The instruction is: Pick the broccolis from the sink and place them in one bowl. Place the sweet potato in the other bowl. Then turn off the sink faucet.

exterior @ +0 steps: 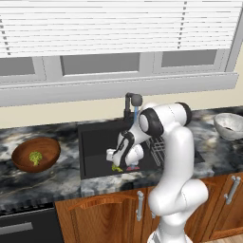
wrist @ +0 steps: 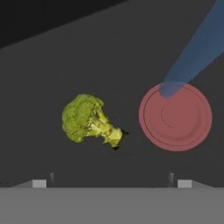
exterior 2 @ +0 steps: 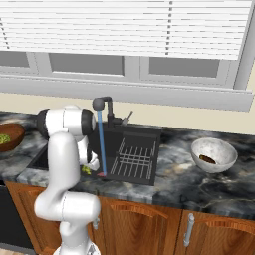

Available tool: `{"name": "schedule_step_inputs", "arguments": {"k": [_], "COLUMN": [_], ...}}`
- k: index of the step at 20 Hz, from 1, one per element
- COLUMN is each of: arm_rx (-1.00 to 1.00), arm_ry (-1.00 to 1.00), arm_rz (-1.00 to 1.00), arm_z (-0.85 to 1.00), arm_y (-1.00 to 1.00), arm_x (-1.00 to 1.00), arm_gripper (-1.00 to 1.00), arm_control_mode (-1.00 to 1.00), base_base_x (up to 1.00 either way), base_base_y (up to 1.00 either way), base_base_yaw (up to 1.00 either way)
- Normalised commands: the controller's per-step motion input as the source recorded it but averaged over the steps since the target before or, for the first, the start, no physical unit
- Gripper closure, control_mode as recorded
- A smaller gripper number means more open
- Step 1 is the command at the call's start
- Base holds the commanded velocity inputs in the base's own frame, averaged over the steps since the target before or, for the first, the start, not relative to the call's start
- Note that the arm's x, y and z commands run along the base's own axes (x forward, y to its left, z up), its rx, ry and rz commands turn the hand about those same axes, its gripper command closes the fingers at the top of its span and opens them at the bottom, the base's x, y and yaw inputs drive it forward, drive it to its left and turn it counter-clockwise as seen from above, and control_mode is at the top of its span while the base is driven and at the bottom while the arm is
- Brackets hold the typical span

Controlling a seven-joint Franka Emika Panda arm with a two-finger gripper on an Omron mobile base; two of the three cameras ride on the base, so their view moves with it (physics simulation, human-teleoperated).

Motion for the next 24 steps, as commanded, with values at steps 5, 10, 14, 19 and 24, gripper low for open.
{"name": "schedule_step_inputs", "arguments": {"k": [5, 10, 14, 19, 24], "arm_rx": [0.00, 0.00, -0.01, -0.01, 0.00], "arm_ry": [0.00, 0.00, 0.00, 0.00, 0.00], "arm_rz": [0.00, 0.00, 0.00, 0.00, -0.02], "arm_z": [-0.16, -0.20, -0.27, -0.22, -0.22], "arm_y": [0.19, 0.06, 0.00, 0.00, 0.03], "arm_x": [0.29, 0.37, 0.32, 0.27, 0.01], "arm_gripper": [-1.00, -1.00, -1.00, -1.00, -1.00], "arm_control_mode": [-1.00, -1.00, -1.00, -1.00, -1.00], "base_base_x": [0.00, 0.00, 0.00, 0.00, 0.00], "base_base_y": [0.00, 0.00, 0.00, 0.00, 0.00], "base_base_yaw": [0.00, 0.00, 0.00, 0.00, 0.00]}}
